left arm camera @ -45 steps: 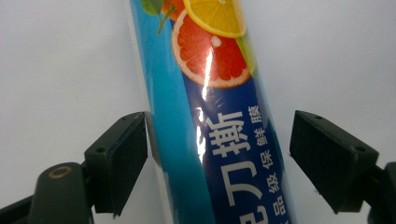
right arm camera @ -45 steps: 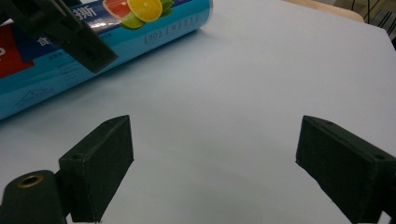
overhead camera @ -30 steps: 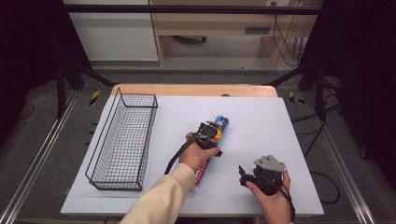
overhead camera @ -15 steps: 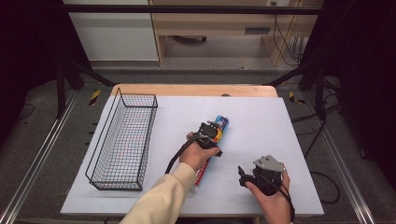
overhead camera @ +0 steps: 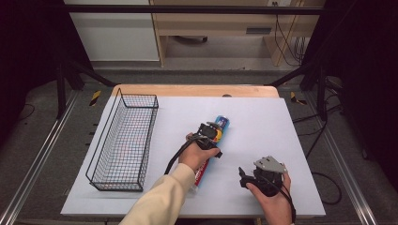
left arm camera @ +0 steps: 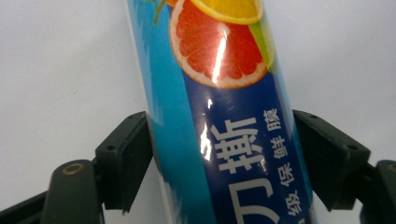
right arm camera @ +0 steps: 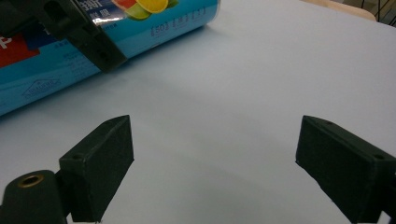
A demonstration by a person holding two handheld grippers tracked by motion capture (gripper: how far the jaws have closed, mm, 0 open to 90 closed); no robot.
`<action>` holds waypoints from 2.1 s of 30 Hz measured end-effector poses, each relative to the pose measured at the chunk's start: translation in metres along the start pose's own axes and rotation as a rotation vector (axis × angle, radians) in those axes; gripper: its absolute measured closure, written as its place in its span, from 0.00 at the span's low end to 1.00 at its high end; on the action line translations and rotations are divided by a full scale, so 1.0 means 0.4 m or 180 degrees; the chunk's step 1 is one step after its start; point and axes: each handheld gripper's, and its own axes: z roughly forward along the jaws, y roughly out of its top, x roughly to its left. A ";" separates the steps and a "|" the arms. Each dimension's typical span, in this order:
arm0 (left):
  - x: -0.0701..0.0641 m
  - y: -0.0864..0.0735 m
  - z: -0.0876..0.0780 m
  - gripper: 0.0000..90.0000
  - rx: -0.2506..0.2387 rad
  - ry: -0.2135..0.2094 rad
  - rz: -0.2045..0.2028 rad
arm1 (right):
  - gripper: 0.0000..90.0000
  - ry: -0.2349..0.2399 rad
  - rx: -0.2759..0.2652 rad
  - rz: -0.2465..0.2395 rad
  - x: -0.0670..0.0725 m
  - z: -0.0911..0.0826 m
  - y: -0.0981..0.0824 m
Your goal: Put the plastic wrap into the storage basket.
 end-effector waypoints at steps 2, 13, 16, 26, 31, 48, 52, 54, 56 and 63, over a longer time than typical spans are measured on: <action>-0.001 -0.001 0.000 0.27 0.0003 0.0006 -0.0003 | 0.13 0.0012 0.0010 -0.0019 0.000 0.000 0.000; -0.002 -0.002 -0.001 0.29 0.0017 0.0013 -0.0036 | 0.13 0.0017 0.0011 -0.0019 0.000 0.001 0.000; -0.002 -0.001 -0.002 0.29 0.0031 0.0018 -0.0036 | 0.13 0.0015 0.0009 -0.0012 0.000 0.001 0.000; 0.006 0.001 -0.008 0.31 0.0066 0.0074 0.0028 | 0.13 0.0011 -0.0003 0.0001 -0.003 0.000 0.000; 0.016 -0.007 -0.015 0.33 0.0067 0.0108 0.0084 | 0.13 0.0009 -0.0006 -0.0002 -0.004 0.000 0.001; 0.045 -0.037 -0.098 0.35 -0.0030 0.0132 0.0145 | 0.13 -0.0002 -0.0001 -0.0002 -0.004 0.000 0.001; 0.043 -0.043 -0.128 0.35 -0.0041 0.0123 0.0180 | 0.13 0.0003 -0.0013 -0.0006 -0.005 -0.001 0.001; 0.043 -0.046 -0.144 0.35 -0.0047 0.0105 0.0199 | 0.13 0.0001 -0.0010 -0.0001 -0.005 -0.001 0.001; 0.045 -0.047 -0.158 0.35 -0.0039 0.0099 0.0194 | 0.13 0.0000 0.0000 0.0005 -0.004 0.000 0.001; 0.055 -0.053 -0.166 0.35 -0.0190 0.0156 0.0258 | 0.13 0.0009 0.0002 -0.0002 -0.002 0.001 0.001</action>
